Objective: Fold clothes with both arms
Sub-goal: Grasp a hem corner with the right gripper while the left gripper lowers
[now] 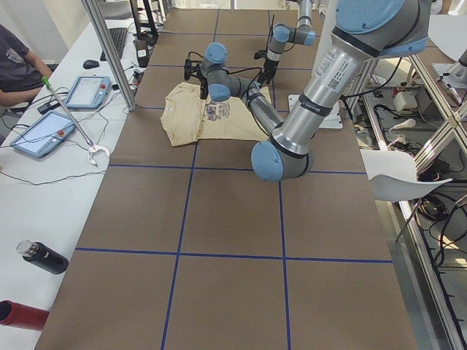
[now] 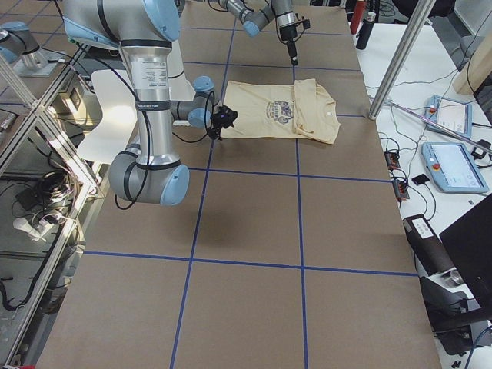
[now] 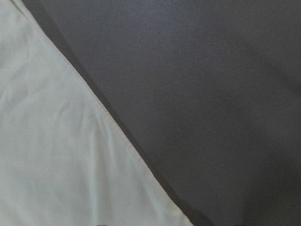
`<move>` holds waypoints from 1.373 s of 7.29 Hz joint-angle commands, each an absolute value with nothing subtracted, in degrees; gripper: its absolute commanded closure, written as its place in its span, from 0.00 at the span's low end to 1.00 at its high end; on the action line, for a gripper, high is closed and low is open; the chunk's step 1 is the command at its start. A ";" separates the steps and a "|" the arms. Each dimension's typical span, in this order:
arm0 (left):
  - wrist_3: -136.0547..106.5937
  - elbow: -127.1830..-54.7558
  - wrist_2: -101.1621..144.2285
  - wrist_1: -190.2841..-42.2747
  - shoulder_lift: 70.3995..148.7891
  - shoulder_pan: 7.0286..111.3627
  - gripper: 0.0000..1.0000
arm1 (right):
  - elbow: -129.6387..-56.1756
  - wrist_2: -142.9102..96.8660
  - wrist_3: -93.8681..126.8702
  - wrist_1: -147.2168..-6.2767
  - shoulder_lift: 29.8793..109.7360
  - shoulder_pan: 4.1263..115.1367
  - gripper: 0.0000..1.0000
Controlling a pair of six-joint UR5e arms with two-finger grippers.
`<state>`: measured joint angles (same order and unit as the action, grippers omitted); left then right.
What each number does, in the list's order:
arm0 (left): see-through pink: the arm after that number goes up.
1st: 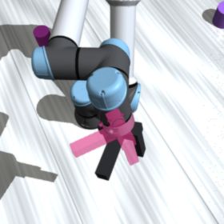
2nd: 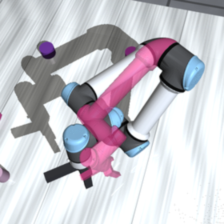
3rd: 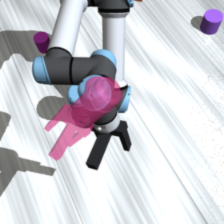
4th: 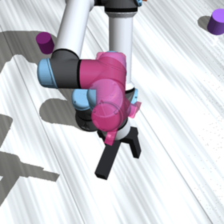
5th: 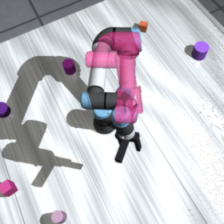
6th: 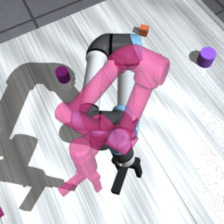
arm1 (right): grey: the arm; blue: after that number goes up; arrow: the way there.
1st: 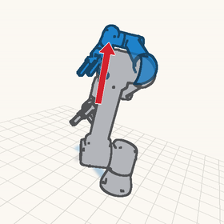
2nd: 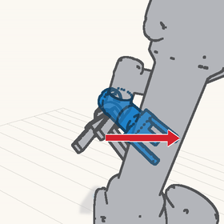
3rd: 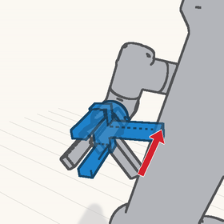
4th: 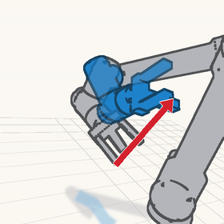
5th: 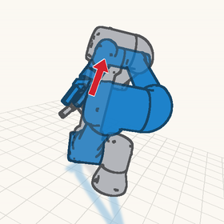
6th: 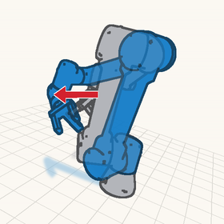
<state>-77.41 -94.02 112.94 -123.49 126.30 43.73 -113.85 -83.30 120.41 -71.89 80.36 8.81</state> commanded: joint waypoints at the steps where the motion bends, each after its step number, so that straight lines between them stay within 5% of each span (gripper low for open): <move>1: -77.52 -93.96 112.94 -123.57 126.30 43.77 0.02 | -113.73 -83.23 120.58 -71.89 80.42 8.53 0.19; 7: -78.04 -93.96 112.94 -123.57 126.30 43.68 0.02 | -114.17 -83.23 121.82 -71.89 80.42 8.35 0.96; 10: -84.70 -95.17 107.28 -123.14 123.86 42.63 0.02 | -116.53 -83.58 121.73 -71.90 81.81 8.70 1.00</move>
<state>-81.34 -94.09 111.25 -123.36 125.61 43.29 -115.23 -83.40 121.80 -71.93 80.81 8.56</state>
